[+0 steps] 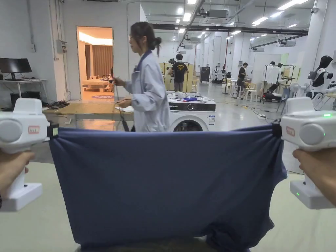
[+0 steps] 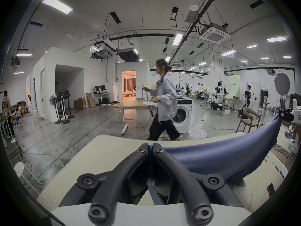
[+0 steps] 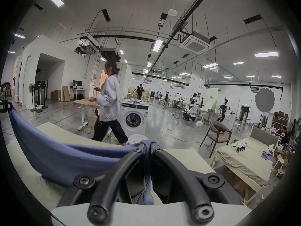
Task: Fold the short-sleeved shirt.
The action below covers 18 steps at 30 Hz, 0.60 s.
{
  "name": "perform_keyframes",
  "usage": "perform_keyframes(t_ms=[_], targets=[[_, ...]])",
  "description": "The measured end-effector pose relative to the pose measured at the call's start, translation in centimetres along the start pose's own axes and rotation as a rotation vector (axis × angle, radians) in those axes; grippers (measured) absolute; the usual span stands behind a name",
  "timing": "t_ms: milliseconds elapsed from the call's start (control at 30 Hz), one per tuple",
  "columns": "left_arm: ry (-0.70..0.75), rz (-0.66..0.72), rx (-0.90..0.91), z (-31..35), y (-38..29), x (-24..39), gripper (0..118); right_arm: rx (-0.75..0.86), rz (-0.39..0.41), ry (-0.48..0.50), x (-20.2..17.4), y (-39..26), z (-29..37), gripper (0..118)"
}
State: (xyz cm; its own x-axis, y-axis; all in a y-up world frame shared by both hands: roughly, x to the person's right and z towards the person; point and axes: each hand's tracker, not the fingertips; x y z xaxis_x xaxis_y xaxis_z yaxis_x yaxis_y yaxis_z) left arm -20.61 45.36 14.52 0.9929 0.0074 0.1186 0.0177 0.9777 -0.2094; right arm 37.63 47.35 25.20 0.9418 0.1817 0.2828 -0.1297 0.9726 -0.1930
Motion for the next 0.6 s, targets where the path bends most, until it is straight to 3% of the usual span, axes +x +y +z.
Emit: perform_keyframes(t_ms=[233,600], targets=[[-0.043,0.053,0.0,7.2,-6.4,-1.0,0,-0.021,-0.012,0.012,0.6,-5.4,7.3,3],[-0.096,0.077,0.013,19.4,-9.9,-1.9,0,-0.034,-0.001,0.034,2.4,-10.9,20.5,3]])
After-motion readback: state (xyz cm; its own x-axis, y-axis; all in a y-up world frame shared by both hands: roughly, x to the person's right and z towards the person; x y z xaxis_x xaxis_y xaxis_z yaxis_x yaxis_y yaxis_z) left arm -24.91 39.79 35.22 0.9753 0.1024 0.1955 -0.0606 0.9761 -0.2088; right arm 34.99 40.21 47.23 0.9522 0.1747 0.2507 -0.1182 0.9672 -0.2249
